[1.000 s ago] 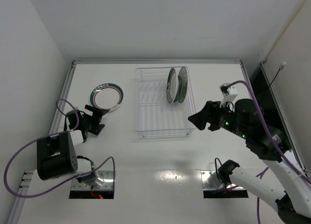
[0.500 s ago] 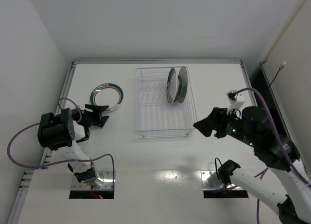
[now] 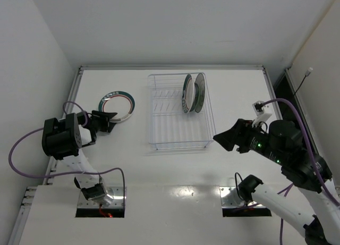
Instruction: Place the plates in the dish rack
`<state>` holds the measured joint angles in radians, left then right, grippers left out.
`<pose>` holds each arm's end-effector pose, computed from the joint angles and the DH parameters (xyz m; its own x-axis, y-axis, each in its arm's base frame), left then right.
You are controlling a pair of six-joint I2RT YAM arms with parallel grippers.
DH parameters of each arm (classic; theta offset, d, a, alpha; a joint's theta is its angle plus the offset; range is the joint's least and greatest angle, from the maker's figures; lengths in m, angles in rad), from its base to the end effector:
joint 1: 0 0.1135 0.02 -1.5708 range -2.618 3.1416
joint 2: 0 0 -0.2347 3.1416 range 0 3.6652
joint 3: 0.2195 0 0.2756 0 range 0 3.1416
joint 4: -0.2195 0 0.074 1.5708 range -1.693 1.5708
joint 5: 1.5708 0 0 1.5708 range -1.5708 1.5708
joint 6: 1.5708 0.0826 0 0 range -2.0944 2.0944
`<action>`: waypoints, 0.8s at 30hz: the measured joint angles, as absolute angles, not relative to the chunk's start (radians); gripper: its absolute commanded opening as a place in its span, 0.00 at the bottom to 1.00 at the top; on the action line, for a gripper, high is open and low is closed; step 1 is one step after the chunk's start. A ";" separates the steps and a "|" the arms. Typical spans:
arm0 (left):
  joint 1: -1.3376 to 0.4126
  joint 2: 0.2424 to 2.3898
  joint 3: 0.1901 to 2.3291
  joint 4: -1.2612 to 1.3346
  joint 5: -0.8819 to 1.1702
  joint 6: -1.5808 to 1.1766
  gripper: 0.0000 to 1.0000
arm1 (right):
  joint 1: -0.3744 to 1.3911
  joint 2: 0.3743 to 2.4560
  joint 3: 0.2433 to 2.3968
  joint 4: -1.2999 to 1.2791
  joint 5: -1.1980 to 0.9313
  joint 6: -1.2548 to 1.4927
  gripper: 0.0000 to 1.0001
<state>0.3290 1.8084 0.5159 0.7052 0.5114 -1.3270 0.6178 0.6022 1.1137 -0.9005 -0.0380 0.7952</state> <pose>0.3238 0.0678 0.0185 -0.2273 -0.9718 0.0622 -0.4838 0.0573 -0.8733 0.1422 0.1049 0.3711 -0.6502 0.4133 -0.6375 -0.2046 0.7129 0.6708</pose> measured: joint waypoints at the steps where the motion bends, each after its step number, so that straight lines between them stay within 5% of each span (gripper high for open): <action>1: 0.329 1.816 0.529 0.696 0.511 -1.320 0.48 | 0.618 0.600 1.114 -0.901 -0.038 0.798 0.66; 9: 0.328 1.853 0.568 0.632 0.508 -1.276 0.00 | 0.618 0.603 1.123 -0.930 -0.034 0.807 0.66; 19: 0.328 1.624 0.572 0.369 0.487 -1.183 0.00 | 0.618 0.603 1.125 -0.951 -0.026 0.808 0.66; 24: 0.328 1.319 0.601 0.225 0.535 -1.150 0.00 | 0.618 0.586 1.045 -0.859 -0.076 0.805 0.90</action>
